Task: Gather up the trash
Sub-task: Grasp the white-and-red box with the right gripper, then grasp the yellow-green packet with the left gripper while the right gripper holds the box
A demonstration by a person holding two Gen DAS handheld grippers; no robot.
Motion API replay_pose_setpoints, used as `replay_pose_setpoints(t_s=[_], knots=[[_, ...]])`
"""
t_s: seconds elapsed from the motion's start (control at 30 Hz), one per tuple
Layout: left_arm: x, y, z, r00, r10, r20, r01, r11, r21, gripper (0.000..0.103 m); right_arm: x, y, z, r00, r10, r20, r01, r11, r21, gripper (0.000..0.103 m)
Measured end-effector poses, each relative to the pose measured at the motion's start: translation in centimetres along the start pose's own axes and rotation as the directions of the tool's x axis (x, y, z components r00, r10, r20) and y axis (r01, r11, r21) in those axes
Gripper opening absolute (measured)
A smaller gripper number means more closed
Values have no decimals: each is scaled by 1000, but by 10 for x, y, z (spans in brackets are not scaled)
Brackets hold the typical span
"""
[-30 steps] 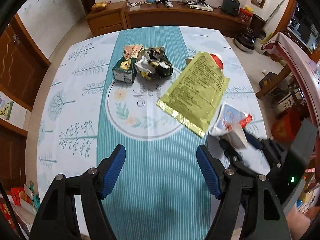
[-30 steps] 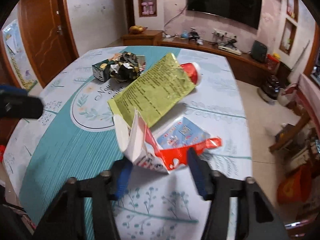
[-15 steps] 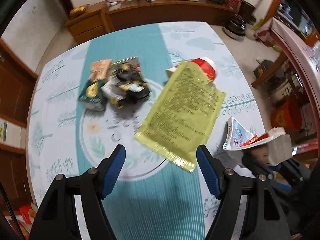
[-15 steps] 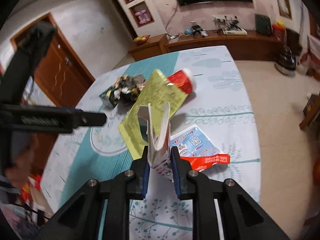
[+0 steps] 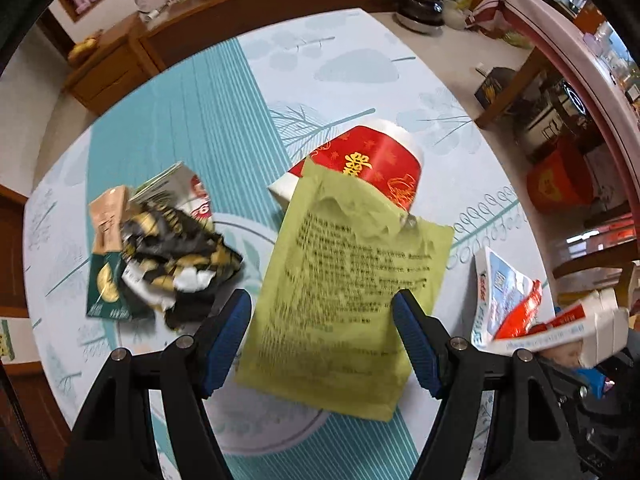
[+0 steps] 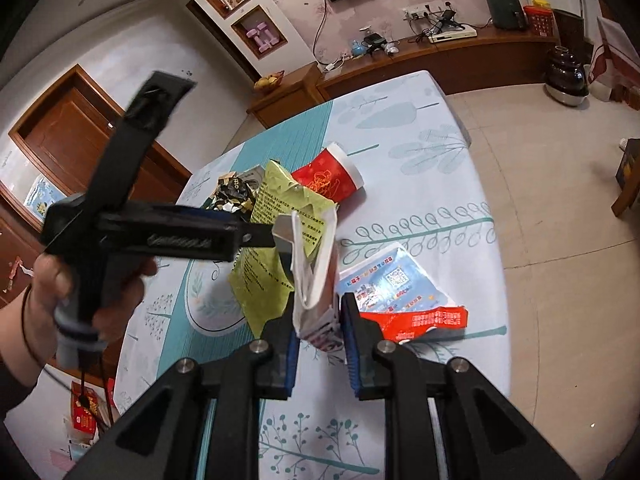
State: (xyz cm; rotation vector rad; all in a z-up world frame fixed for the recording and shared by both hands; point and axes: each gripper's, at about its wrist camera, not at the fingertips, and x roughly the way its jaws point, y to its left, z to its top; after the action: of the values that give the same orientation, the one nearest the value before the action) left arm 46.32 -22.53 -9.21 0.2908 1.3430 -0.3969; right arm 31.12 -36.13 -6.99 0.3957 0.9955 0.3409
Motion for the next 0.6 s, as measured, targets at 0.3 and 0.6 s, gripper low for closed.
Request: replay_pose_setpoints(t_s=[0.3,0.6], knots=[[26,9,18,994,-94,-54,93,995,-31,72,3,-6,-2,999,35,-14,-34,999,26,19],[37,5,15,988,-146,-52,143,988,-60,41,5,-6,-5,999,38,-20,-38,999,35,19]])
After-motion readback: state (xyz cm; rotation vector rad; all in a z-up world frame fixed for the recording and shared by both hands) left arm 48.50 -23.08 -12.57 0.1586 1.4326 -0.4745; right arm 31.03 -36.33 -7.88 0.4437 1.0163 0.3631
